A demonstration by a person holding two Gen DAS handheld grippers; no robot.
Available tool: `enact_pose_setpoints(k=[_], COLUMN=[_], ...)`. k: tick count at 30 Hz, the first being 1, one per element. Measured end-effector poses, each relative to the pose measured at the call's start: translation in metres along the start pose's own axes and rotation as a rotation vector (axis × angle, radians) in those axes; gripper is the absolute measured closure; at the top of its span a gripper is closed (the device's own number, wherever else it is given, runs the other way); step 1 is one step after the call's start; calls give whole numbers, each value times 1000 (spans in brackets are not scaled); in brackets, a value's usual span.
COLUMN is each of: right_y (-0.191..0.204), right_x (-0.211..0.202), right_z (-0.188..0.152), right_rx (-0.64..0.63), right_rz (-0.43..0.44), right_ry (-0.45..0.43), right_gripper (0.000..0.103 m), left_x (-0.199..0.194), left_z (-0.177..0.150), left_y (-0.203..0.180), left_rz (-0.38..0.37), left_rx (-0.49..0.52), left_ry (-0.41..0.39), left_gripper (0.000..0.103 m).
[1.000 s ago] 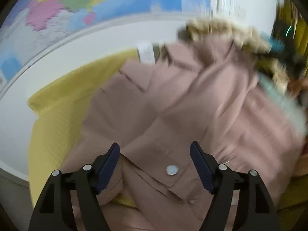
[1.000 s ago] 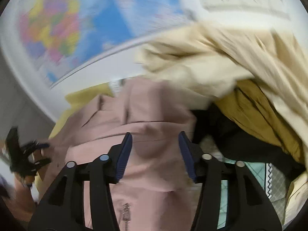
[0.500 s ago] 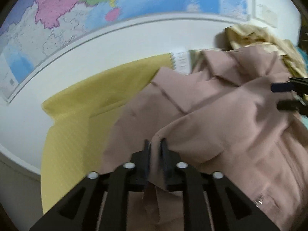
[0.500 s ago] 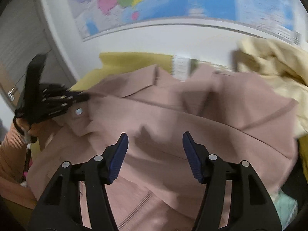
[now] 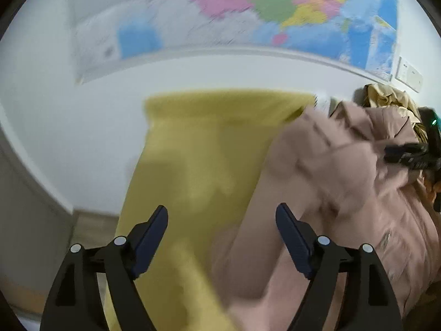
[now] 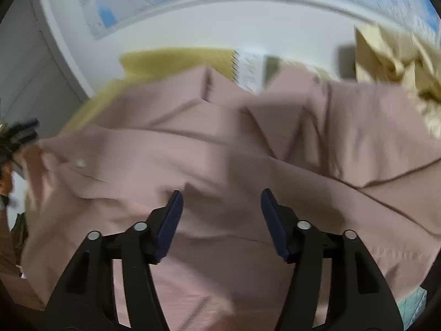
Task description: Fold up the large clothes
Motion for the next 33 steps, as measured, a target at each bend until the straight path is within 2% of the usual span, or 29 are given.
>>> enact_pose_setpoints(k=[2,4,7,8,9,10,11,12,16,18,20,22,23,24,25,27,28,29,30,31,32,33], right_y=[22,50,78,85,95,106,113,126,187,218,254,284,300,312,324,342,349,352,356,356,353,351], right_x=[-6,-6,2,4,7,10,12,12,2,-4,-5,-1,3,6,12,24,34,47,57,63,64,58], right_z=[3,7,9,8,6,3,1,-2,-13,-22,-32,-42,-48,-53,-55,-60,-60,-61,-65,-64,-64,-61], right_rx=[-36,-87,-136,-145,-153,-162,-172,-185,-304,-373,-433,-472,-500,-512,-518,-522,-529,-541,-545,-545,-516,-484], right_rz=[47,98,148,163,189,218,238,272,404,468,542,603,612,621,621,613,582,514,490,494,513,567], right_ry=[-12,-7,11,19,32,48,57,68,80,82,93,114,122,125,133,139,136,136,159,181,201,212], right_gripper=[35,30,30,30,30,30,30,31,31,30,27,22,21,15,12,13,16,23,48,79,95,100], left_x=[-3,-7,-3,1,11,10,8,5,-35,-51,-56,-53,-54,-54,-52,-54,-54,-55,-56,-57,-59,-62], left_z=[-30,-53,-84,-91,-99,-97,-93,-87,-47,-31,-22,-19,-20,-21,-21,-20,-17,-16,-15,-13,-12,-10], left_y=[7,4,-14,-15,-15,-12,-9,-4,20,25,25,19,20,19,16,14,12,10,8,5,1,-3], left_rz=[-82,-155,-174,-148,-81,-41,-81,-103,-98,-122,-77,-82,-82,-83,-90,-109,-122,-139,-147,-157,-166,-174], left_rx=[-58,-89,-61,-48,-28,-16,-34,-56,-69,-66,-17,3,5,7,4,-8,-13,-18,-19,-16,-7,2], left_ry=[42,39,72,94,139,116,111,105,-4,-22,-16,6,14,24,29,36,35,38,41,43,45,40], left_gripper=[25,25,26,42,72,82,103,102,102,101,101,101,101,101,101,101,101,101,100,100,100,100])
Point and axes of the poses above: each gripper's, at about its wrist camera, not at the fingertips, and x roughly the way its jaws point, y to its left, z to its top, the point moved 7 cm from there along x, roughly the way its jaws point, and after that the axes turned 1 degree about -x, right-handed, at the moved point
